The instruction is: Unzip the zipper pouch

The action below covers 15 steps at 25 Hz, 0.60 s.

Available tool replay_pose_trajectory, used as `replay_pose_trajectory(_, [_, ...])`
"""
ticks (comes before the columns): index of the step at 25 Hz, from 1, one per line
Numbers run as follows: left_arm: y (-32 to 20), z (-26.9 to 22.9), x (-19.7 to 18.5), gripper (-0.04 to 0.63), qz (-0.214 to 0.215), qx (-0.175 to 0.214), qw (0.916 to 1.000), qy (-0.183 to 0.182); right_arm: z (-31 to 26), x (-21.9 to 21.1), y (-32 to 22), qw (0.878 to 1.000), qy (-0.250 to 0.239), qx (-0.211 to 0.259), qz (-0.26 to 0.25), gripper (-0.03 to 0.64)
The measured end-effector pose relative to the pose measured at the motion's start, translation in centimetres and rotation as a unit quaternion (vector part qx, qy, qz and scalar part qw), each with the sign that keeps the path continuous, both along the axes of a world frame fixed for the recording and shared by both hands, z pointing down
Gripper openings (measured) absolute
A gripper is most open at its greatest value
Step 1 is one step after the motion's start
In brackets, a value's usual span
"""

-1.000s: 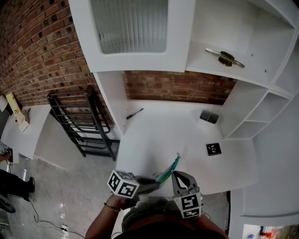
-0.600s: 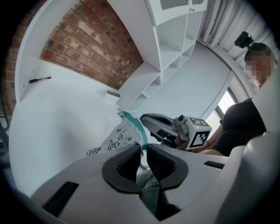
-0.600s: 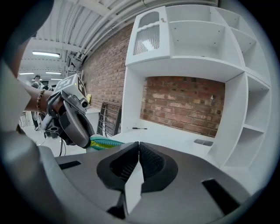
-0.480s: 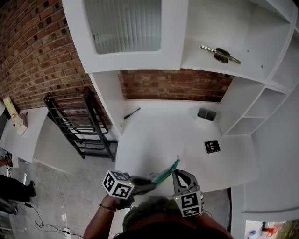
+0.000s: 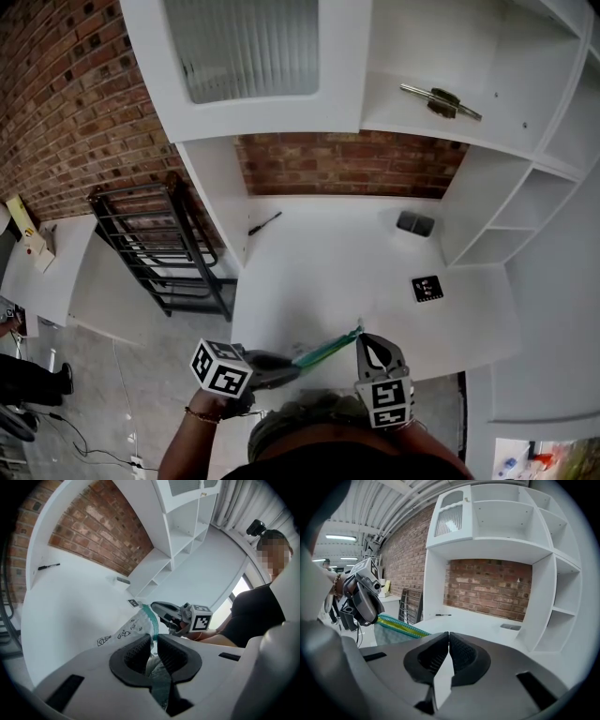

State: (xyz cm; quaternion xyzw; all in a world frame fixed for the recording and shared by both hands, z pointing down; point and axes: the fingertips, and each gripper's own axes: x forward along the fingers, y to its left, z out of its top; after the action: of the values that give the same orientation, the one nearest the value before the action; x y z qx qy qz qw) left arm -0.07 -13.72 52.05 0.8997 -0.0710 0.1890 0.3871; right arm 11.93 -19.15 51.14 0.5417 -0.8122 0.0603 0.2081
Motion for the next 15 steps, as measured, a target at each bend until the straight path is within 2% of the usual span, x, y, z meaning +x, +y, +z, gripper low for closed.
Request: replay_pose_trajectory(15, [-0.2, 0.0, -1.5, 0.044, 0.002, 0.002, 1.0000, -0.009, 0.3, 0.2, -0.1, 1.000, -0.007, 0.000, 0.006, 0.005])
